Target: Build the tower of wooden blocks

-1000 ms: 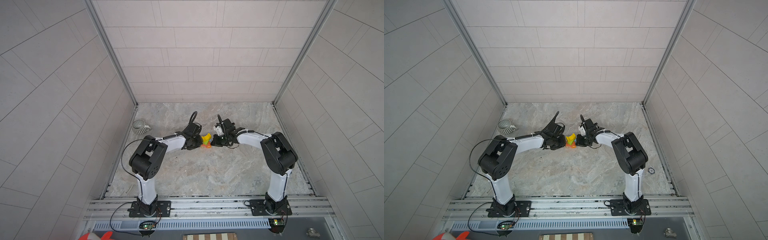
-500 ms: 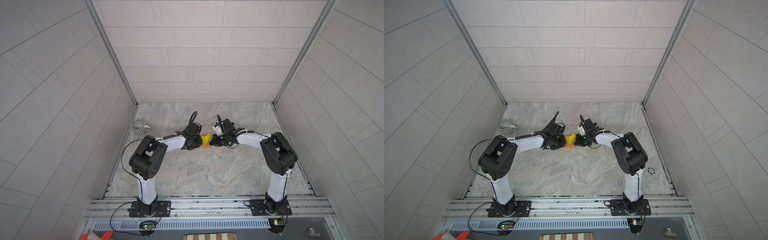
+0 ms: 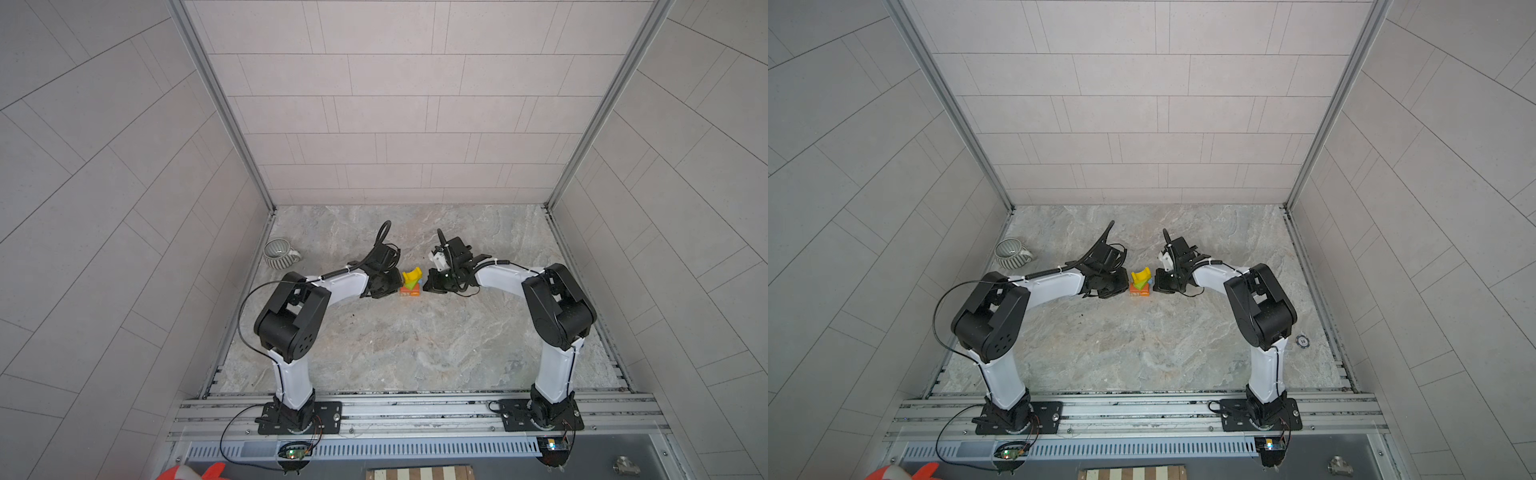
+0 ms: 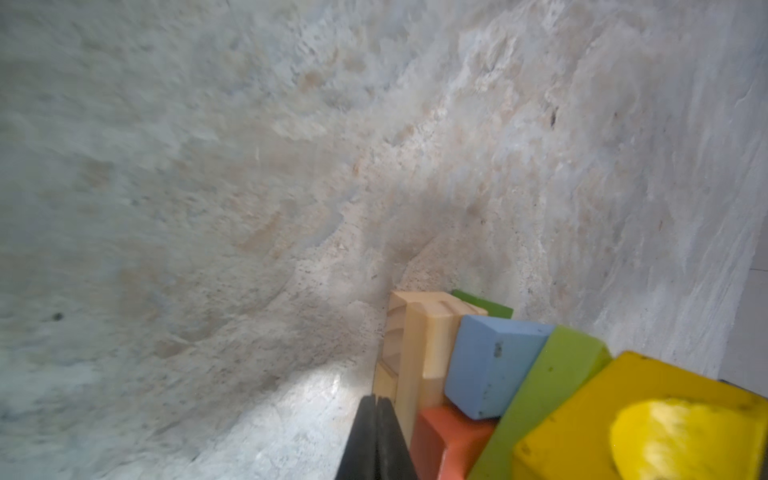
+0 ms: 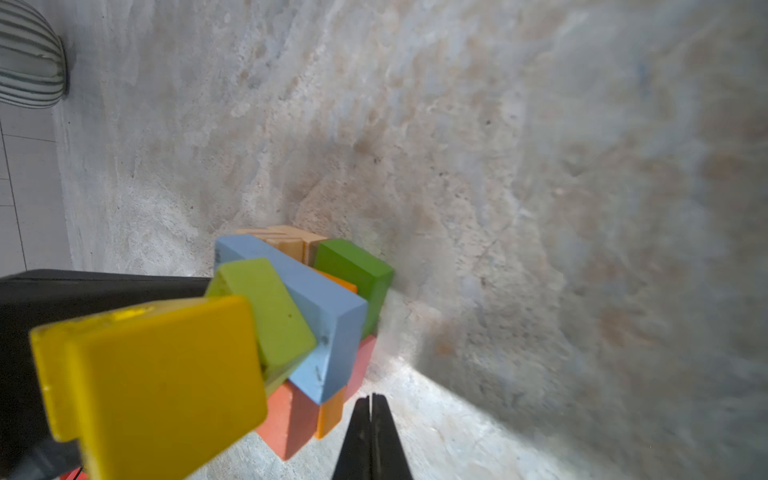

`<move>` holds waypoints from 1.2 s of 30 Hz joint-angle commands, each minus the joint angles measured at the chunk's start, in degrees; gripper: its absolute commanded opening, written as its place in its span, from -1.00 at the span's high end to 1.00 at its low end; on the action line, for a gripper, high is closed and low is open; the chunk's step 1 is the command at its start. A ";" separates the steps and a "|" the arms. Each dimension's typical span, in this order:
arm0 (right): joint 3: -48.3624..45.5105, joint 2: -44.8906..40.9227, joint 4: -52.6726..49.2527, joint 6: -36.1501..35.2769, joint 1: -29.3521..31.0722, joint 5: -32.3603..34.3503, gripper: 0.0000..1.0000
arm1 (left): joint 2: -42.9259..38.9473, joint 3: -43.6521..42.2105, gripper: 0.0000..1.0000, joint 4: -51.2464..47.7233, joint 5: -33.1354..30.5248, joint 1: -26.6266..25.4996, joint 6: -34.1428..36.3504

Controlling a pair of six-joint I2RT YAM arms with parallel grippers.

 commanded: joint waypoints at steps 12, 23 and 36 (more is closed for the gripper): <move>6.37 1.13 -4.08 -1.27 -1.08 -0.05 1.00 | 1.26 4.94 1.00 -1.91 1.06 2.93 1.59; 8.45 2.50 -5.22 -1.48 -1.15 0.50 1.00 | 3.84 7.67 1.00 -2.13 2.16 2.99 1.59; 9.33 4.66 -4.47 -0.56 -0.57 0.04 1.00 | 5.38 7.77 1.00 -1.25 2.47 3.02 1.45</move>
